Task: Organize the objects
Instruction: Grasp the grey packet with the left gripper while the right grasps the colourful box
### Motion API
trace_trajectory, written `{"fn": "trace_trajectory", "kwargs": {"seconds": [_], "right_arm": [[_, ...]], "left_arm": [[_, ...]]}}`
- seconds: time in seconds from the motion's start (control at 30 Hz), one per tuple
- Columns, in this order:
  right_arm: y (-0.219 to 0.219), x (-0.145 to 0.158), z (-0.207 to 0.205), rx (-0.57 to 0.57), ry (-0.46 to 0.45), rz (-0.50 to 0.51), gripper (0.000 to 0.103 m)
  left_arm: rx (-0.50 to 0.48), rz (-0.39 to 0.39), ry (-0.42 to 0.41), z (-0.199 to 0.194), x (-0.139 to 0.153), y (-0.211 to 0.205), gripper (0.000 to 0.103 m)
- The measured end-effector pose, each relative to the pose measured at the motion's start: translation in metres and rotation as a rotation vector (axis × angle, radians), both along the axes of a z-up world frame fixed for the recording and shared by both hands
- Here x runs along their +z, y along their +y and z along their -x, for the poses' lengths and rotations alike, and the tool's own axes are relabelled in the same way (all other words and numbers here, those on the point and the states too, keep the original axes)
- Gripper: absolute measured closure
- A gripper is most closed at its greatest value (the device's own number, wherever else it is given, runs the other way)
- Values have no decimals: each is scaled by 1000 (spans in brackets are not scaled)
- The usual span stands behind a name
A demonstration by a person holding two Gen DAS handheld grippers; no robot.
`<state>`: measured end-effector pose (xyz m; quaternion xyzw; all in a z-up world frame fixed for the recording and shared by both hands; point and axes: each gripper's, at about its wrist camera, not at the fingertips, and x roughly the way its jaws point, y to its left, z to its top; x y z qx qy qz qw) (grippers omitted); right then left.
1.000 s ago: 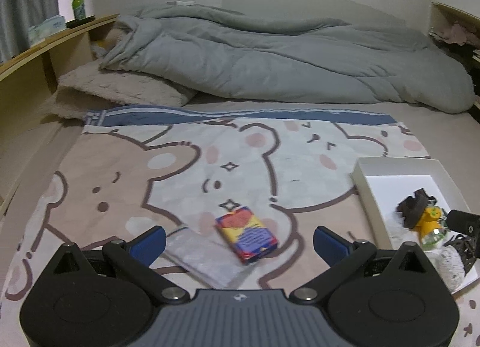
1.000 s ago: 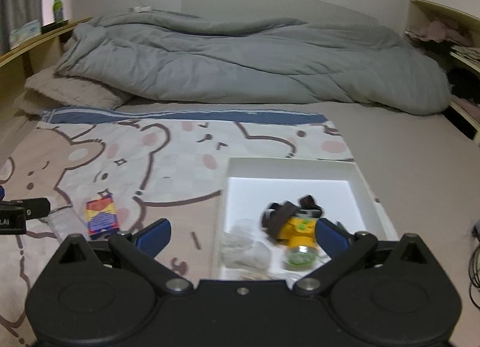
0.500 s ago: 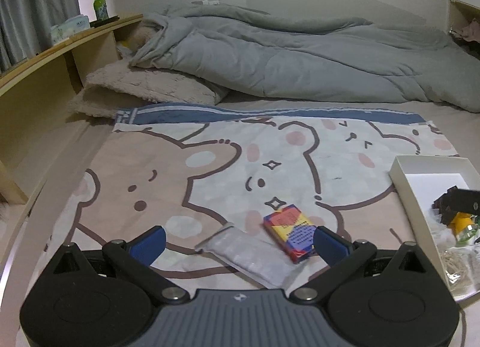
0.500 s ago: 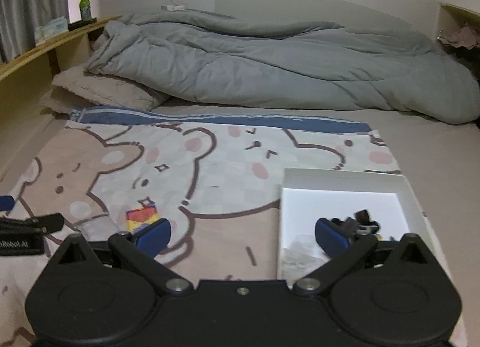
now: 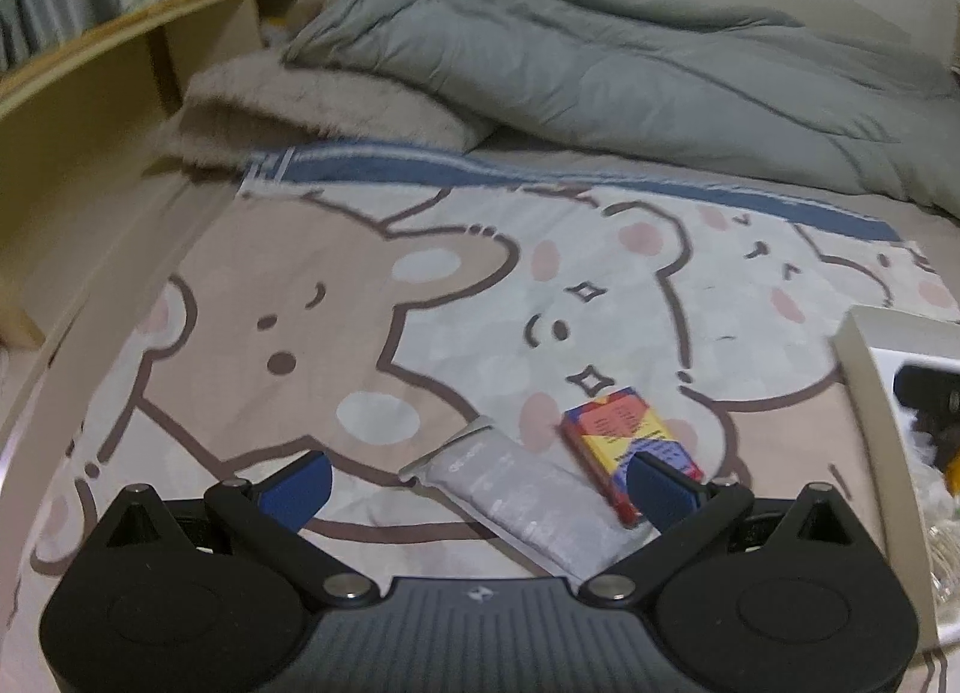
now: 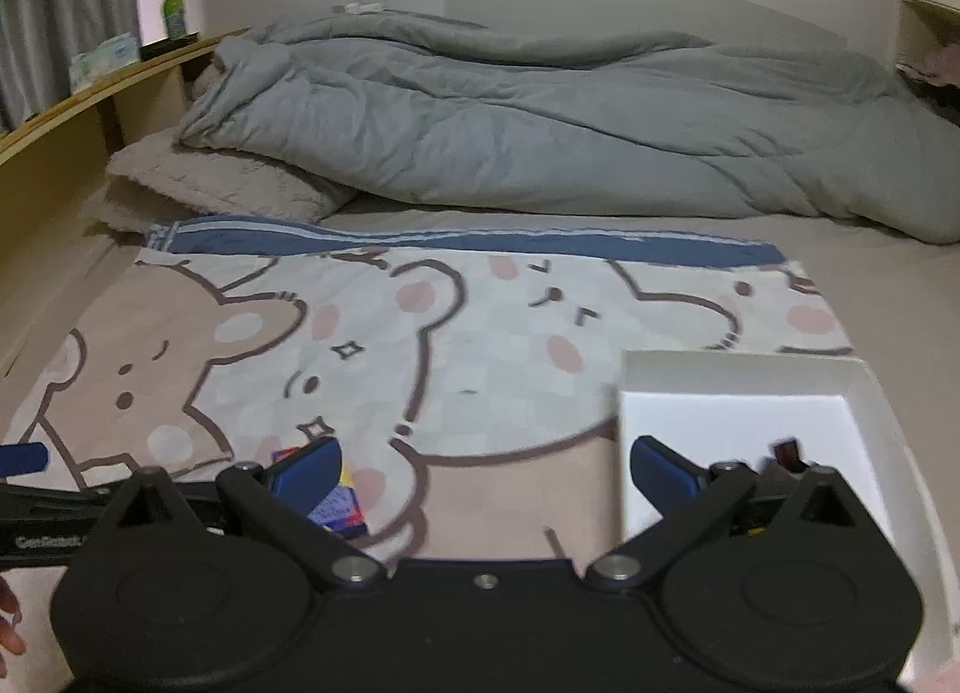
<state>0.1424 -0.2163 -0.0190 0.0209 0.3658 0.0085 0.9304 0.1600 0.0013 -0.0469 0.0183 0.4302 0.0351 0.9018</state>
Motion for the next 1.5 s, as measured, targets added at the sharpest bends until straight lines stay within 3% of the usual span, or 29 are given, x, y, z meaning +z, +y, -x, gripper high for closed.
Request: {"fn": "trace_trajectory", "kwargs": {"seconds": [0.23, 0.33, 0.5, 0.6, 0.67, 0.8, 0.97, 1.1, 1.17, 1.27, 1.5], "right_arm": [[15, -34, -38, 68, 74, -4, 0], [21, -50, -47, 103, 69, -44, 0], [40, -74, -56, 167, 7, 14, 0], [49, -85, -63, 202, 16, 18, 1], [55, -91, -67, 238, 30, -10, 10], [66, -104, -73, 312, 72, -42, 16], [79, -125, -79, 366, 162, -4, 23], [72, -129, -84, 352, 191, -29, 25], [66, -127, -86, 322, 173, -12, 46], [51, -127, -89, 267, 179, 4, 67], [23, -134, -88, 224, 229, -45, 66]], "left_arm": [[109, 79, 76, -27, -21, 16, 0], [142, 105, 95, -36, -28, 21, 0], [175, 90, 125, -51, -42, 24, 0], [196, 92, 143, -59, -50, 25, 0], [213, 107, 162, -64, -55, 25, 0], [244, 174, 205, -72, -66, 25, 0], [268, 228, 254, -81, -82, 20, 0], [277, 199, 274, -87, -92, 14, 0], [270, 168, 281, -90, -97, 9, 0], [265, 100, 293, -93, -105, 1, 0], [272, 31, 301, -98, -118, -6, 0]]}}
